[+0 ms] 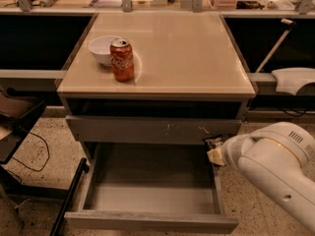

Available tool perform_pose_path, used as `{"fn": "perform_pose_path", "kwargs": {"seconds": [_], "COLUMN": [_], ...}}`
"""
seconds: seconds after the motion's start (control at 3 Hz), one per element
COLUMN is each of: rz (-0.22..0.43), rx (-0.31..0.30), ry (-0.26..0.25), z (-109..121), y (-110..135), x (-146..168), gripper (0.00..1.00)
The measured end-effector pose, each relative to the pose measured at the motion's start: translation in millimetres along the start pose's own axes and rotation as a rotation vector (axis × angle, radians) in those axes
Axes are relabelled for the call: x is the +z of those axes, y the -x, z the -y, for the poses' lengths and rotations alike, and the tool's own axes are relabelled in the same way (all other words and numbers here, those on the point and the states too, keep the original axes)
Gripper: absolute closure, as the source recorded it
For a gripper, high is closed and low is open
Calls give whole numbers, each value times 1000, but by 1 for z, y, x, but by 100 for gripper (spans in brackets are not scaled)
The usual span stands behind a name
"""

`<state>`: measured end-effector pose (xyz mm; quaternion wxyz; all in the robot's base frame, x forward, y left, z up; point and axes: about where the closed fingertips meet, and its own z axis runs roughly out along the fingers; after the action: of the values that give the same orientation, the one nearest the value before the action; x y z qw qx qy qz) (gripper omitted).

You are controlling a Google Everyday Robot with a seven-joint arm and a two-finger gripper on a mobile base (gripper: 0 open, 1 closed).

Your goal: Place rxbar chocolate into middle drawer

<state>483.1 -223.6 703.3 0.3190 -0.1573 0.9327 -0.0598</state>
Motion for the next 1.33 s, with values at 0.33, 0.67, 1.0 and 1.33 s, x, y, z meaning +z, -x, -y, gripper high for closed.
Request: {"fn": "perform_pose_path", "kwargs": {"seconds": [0.33, 0.67, 1.0, 1.33], "rz": [-79, -221, -228, -235], "rx": [23, -40, -44, -17], "ry": [163, 271, 271, 271], "z": [-18, -44, -42, -51], "y": [-8, -30, -31, -52], "x": [85, 139, 142, 176], "gripper": [100, 100, 100, 100]}}
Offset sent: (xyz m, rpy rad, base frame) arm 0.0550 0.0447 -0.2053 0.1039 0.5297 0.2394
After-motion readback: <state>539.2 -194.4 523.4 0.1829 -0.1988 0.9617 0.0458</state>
